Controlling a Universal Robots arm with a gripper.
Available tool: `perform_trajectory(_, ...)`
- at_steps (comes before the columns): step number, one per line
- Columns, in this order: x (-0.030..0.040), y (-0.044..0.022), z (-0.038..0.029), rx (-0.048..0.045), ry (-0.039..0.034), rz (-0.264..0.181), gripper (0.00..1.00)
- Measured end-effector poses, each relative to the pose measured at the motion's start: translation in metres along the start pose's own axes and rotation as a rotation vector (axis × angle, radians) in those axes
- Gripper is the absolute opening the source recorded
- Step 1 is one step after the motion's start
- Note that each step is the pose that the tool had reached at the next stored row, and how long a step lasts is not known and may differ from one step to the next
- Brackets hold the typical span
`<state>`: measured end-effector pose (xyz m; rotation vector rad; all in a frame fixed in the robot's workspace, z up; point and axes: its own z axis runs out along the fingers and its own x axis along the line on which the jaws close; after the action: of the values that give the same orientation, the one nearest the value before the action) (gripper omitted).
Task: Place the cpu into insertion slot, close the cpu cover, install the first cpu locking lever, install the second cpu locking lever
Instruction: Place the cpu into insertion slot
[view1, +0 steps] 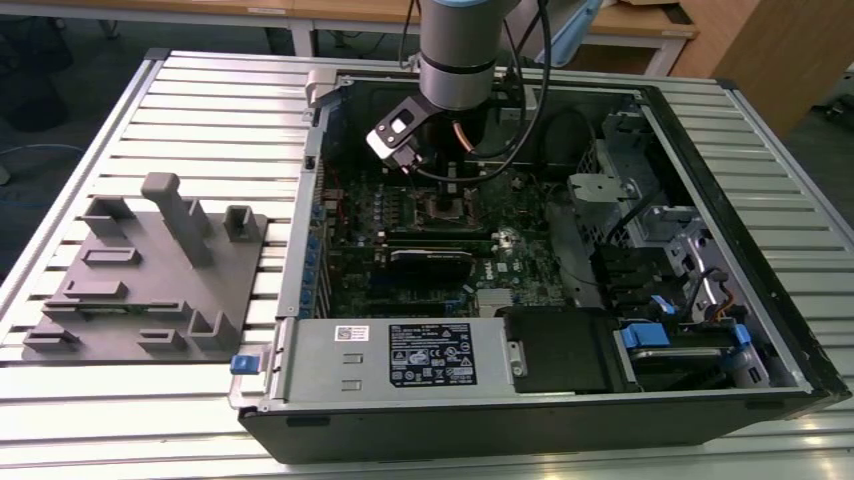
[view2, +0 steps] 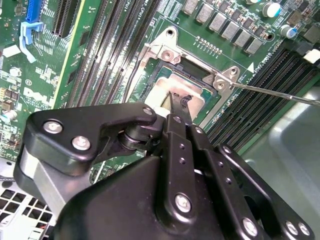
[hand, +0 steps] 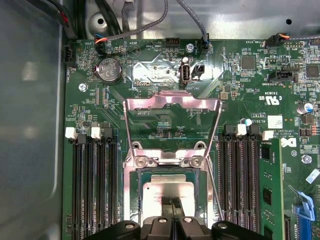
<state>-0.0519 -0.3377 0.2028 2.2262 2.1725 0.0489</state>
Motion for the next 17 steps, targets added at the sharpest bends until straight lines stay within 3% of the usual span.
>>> perform_trajectory(17,0.0000,-0.0002,0.0056,0.0001,-0.0001,0.000,0.10)
